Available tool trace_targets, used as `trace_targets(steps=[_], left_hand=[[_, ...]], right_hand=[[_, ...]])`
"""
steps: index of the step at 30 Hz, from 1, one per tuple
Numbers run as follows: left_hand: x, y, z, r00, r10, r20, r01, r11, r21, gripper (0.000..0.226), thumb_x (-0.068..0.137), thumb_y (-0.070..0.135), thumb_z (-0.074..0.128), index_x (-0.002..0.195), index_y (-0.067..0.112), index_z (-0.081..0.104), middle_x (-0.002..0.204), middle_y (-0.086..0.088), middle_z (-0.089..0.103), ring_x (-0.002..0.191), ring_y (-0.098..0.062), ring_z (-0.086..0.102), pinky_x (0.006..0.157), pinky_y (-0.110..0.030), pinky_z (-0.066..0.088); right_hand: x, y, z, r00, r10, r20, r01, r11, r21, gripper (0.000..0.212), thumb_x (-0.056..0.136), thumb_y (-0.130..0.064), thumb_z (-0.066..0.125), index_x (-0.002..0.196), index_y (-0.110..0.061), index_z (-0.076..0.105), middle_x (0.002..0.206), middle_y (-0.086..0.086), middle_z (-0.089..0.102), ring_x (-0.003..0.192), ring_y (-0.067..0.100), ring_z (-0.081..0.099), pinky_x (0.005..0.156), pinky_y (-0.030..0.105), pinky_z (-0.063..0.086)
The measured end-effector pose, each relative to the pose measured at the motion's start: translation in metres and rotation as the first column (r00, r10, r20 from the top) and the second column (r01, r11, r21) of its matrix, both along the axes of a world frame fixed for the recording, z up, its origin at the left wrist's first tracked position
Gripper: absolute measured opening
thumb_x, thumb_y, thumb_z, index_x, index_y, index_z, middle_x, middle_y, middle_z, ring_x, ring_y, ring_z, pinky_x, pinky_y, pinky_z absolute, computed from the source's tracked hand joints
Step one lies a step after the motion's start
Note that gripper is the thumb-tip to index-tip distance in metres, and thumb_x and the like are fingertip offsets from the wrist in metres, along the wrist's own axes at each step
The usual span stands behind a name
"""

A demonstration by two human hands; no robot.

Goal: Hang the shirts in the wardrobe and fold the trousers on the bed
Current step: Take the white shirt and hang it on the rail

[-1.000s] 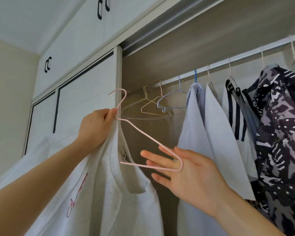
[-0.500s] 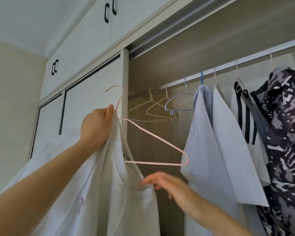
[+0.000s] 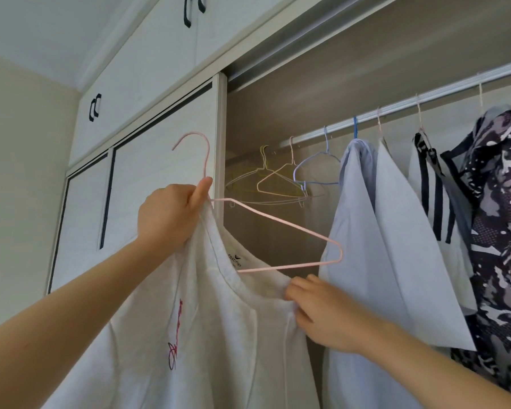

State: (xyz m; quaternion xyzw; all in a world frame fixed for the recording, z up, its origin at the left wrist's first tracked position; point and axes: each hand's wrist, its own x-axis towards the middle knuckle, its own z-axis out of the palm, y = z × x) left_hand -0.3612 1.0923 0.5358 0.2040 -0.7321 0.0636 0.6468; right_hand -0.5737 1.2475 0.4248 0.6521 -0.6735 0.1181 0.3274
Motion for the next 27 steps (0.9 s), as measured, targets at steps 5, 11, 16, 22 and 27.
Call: trace_targets(steps=[5, 11, 16, 22, 27], left_hand=[[0.013, -0.017, -0.008, 0.978, 0.192, 0.079, -0.188, 0.981, -0.049, 0.063, 0.094, 0.061, 0.032, 0.051, 0.015, 0.036, 0.048, -0.004, 0.042, 0.047, -0.02, 0.04, 0.048, -0.028, 0.025], [0.015, -0.036, -0.019, 0.947, 0.299, 0.115, -0.277, 0.945, -0.175, 0.065, 0.088, 0.065, 0.018, 0.049, 0.016, 0.036, 0.044, -0.001, 0.041, 0.045, -0.027, 0.045, 0.047, -0.029, 0.027], [-0.007, -0.003, -0.018, 0.969, 0.225, 0.105, -0.205, 0.964, -0.168, 0.068, 0.085, 0.068, 0.012, 0.052, 0.015, 0.04, 0.048, -0.003, 0.046, 0.051, -0.028, 0.047, 0.053, -0.034, 0.035], [-0.025, 0.019, -0.021, 0.98, 0.124, 0.155, -0.093, 0.976, -0.195, 0.062, 0.086, 0.066, 0.012, 0.052, 0.023, 0.039, 0.051, 0.002, 0.045, 0.058, -0.028, 0.05, 0.056, -0.034, 0.035], [-0.005, -0.013, -0.029, 0.986, 0.053, 0.16, -0.045, 0.998, -0.049, 0.065, 0.082, 0.068, 0.012, 0.047, 0.02, 0.038, 0.049, -0.001, 0.045, 0.053, -0.021, 0.043, 0.057, -0.034, 0.031]], right_hand=[[-0.018, 0.024, 0.014, 0.985, 0.096, 0.141, -0.093, 0.995, -0.027, 0.009, 0.094, -0.024, 0.039, 0.089, -0.026, 0.047, 0.093, -0.014, 0.044, 0.086, 0.008, 0.049, 0.078, 0.035, 0.047], [-0.014, 0.04, 0.03, 0.963, 0.205, 0.174, -0.183, 0.974, -0.136, 0.021, 0.101, -0.021, 0.037, 0.08, -0.021, 0.041, 0.084, -0.009, 0.043, 0.076, 0.013, 0.044, 0.072, 0.034, 0.041], [0.017, 0.018, 0.037, 0.892, 0.357, 0.278, -0.235, 0.89, -0.39, 0.018, 0.103, -0.024, 0.036, 0.089, -0.017, 0.045, 0.081, -0.01, 0.049, 0.075, 0.007, 0.048, 0.066, 0.02, 0.036], [0.045, 0.002, 0.055, 0.791, 0.475, 0.386, -0.189, 0.789, -0.585, 0.022, 0.103, -0.018, 0.036, 0.086, -0.012, 0.048, 0.078, -0.004, 0.052, 0.076, 0.015, 0.048, 0.073, 0.036, 0.037], [0.015, 0.014, 0.067, 0.695, 0.551, 0.461, -0.096, 0.708, -0.7, 0.039, 0.099, -0.016, 0.044, 0.062, -0.022, 0.032, 0.055, -0.013, 0.037, 0.06, 0.007, 0.032, 0.061, 0.033, 0.029]])
